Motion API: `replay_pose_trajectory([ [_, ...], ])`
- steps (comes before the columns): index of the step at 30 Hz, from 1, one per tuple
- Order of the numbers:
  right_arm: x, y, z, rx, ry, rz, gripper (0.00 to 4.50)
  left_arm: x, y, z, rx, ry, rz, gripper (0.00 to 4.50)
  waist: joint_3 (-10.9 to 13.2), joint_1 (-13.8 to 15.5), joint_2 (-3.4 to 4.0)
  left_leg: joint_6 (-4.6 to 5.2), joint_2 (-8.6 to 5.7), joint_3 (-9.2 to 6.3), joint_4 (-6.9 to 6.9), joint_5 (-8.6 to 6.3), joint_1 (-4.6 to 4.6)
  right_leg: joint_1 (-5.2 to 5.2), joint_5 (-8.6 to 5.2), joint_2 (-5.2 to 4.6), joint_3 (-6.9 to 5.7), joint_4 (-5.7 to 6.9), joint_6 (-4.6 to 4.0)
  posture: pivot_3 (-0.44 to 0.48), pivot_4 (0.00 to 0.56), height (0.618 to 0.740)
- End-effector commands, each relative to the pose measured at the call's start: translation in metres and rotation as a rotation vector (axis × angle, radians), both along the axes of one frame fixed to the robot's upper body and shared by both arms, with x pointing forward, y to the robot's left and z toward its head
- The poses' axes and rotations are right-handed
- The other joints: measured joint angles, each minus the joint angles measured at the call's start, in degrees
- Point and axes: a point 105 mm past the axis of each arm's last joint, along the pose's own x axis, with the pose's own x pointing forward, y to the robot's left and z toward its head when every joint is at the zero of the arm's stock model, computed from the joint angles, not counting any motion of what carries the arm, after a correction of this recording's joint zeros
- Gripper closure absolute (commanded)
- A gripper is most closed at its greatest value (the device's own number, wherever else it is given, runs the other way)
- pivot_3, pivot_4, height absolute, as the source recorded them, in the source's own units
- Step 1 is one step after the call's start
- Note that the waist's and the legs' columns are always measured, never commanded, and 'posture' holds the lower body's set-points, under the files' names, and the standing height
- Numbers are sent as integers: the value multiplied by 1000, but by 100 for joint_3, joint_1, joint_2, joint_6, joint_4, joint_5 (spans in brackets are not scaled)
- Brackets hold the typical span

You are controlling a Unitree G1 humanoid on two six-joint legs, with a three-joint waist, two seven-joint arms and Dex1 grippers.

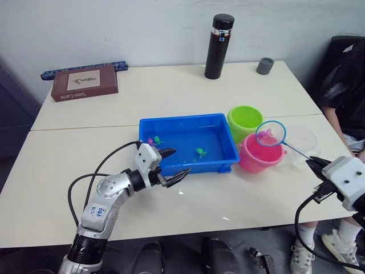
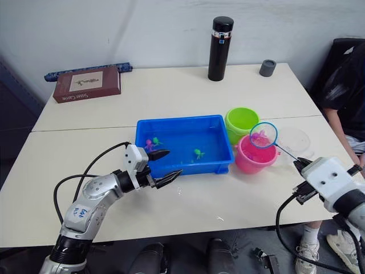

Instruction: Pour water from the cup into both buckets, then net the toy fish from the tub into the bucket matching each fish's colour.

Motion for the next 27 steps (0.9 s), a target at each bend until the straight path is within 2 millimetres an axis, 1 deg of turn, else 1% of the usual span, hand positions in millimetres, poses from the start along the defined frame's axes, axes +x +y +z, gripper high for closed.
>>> replay_pose_trajectory([
  [1, -2, 1, -3, -125, -41, 31, 4500, -3, -3, 8, -14, -37, -10, 44, 0, 1, 0, 0, 0, 0, 0, 0, 1, 1, 0, 0, -1, 0, 0, 0, 150, 740],
  [3, -4, -2, -7, -176, -42, 34, 4500, -3, -3, 8, -14, -38, -8, 44, 0, 2, 0, 0, 0, 0, -1, 0, 1, 1, 0, 0, 0, 0, 0, 0, 150, 740],
  [9, -2, -13, 1, -317, -130, 24, 4500, -4, -2, 8, -14, -38, -7, 44, 0, -3, 0, -1, 0, 4, 1, 0, 5, 3, -1, 0, 3, 1, -1, 0, 150, 740],
  [14, -1, -11, 11, -463, -224, 61, 4500, -4, -3, 7, -13, -37, -10, 44, 0, -1, 0, -1, 0, 6, 0, 1, 6, 3, -1, 0, 4, 2, -1, 0, 150, 740],
  [16, -3, -9, 10, -510, -242, 87, 4500, -4, -2, 7, -13, -37, -10, 44, 0, 0, 0, -2, -1, 6, 0, 1, 6, 3, 0, 0, 5, 2, 0, 0, 150, 740],
  [17, -5, -5, 8, -561, -248, 124, 4500, -4, -2, 7, -12, -37, -10, 44, 0, 0, 0, -2, -1, 6, 0, 1, 6, 3, 0, 0, 4, 2, 0, 0, 150, 740],
  [23, -6, -5, 6, -624, -274, 137, 4500, -3, -3, 6, -13, -37, -10, 44, 0, -1, 0, -3, -2, 9, 3, 1, 8, 6, 2, 0, 9, 2, 4, 0, 150, 740],
  [25, -6, -11, 4, -657, -286, 121, 4500, -3, -3, 6, -13, -36, -10, 44, 0, -3, 0, -3, -2, 9, 3, 1, 10, 8, 2, 0, 9, 2, 4, 0, 150, 740],
  [27, -4, -15, 8, -688, -318, 98, 4500, -3, -3, 6, -12, -36, -11, 44, 0, -5, 0, -3, -2, 9, 3, 1, 14, 10, 1, 0, 9, 2, 2, 0, 150, 740],
])
